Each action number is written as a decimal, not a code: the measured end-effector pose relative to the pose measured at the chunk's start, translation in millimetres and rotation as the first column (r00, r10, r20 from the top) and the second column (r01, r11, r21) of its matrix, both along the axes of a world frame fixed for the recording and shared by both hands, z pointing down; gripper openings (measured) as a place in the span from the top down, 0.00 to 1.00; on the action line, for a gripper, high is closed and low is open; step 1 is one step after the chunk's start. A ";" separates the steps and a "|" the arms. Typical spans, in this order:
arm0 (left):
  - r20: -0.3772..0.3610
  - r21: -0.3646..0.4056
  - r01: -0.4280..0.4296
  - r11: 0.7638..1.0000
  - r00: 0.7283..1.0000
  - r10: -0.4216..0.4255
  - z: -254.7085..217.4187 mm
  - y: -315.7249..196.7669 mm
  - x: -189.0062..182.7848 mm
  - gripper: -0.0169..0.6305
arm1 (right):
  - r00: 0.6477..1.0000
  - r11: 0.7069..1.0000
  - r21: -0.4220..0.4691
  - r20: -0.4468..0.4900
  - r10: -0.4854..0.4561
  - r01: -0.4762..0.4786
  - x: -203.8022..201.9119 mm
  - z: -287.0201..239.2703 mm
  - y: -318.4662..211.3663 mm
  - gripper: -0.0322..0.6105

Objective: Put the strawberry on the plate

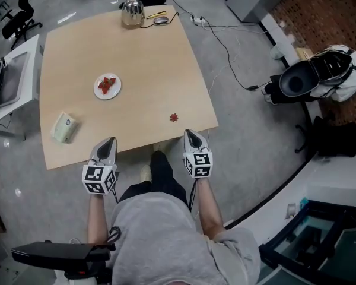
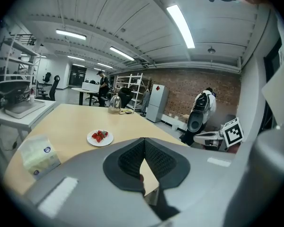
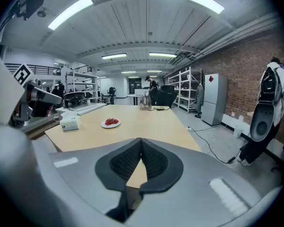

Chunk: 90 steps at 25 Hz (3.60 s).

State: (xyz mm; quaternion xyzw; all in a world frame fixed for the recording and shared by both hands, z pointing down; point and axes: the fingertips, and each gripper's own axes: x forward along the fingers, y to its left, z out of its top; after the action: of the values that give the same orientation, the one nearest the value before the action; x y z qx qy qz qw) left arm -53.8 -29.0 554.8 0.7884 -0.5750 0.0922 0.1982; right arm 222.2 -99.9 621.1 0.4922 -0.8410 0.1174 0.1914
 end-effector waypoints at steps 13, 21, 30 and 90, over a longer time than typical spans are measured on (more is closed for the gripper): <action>0.020 -0.056 0.087 0.995 0.996 -0.086 14.0 -23.5 -24.7 0.94 | 0.991 0.982 -0.169 -0.094 -0.097 0.080 -19.0 76.8 -49.2 0.84; 0.029 -0.098 0.115 0.988 0.993 -0.113 21.2 -44.8 -31.3 0.94 | 0.983 0.958 -0.272 -0.128 -0.131 0.092 -23.8 122.6 -72.3 0.71; 0.031 -0.143 0.153 0.978 0.988 -0.150 35.4 -54.1 -38.3 0.94 | 0.966 0.930 -0.348 -0.180 -0.187 0.116 -26.9 160.2 -86.4 0.68; 0.003 -0.175 0.600 0.781 0.793 -0.609 54.3 9.8 -149.3 0.94 | 0.715 0.725 -0.179 -0.125 -0.687 0.665 -312.5 80.0 -166.9 0.72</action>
State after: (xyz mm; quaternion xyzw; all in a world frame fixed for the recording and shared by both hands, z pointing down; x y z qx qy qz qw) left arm -203.1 -19.2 609.2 0.5454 -0.7817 0.0504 0.2981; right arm -90.3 -266.7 701.1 0.1462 -0.9326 0.0443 0.3269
